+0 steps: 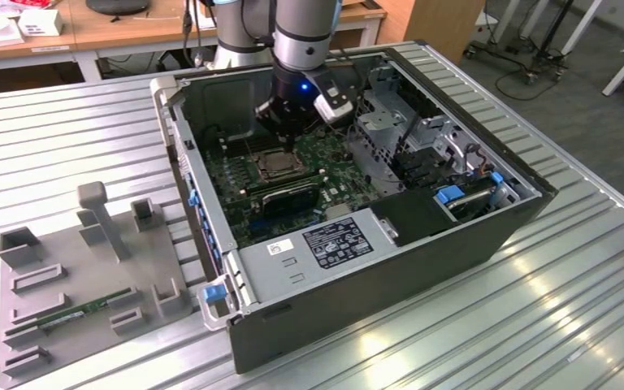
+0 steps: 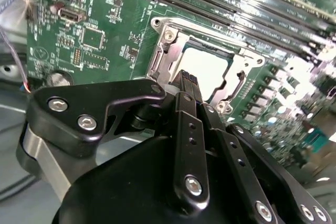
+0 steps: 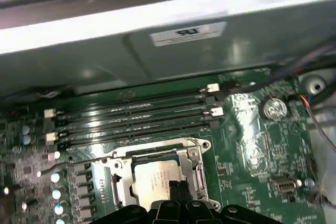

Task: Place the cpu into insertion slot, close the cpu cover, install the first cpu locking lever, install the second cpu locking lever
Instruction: 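Close the cpu cover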

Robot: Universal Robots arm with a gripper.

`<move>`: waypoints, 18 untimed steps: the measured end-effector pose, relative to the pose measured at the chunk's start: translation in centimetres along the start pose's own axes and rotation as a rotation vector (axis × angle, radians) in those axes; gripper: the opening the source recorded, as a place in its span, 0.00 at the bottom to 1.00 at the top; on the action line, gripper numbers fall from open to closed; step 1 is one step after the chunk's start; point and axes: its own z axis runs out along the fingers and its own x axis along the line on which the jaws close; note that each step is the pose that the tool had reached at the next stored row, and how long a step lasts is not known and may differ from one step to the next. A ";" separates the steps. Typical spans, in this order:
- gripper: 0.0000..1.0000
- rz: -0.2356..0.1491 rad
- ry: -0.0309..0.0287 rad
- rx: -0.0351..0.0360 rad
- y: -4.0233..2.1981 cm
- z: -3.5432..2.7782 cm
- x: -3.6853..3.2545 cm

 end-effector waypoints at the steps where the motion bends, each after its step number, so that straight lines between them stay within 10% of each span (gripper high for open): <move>1: 0.11 -0.018 0.0005 0.0004 0.00 0.04 0.00; 11: 0.11 -0.176 0.0026 0.0039 -0.02 0.35 -0.01; 18: 0.11 -0.179 0.0019 0.0039 -0.02 0.36 0.04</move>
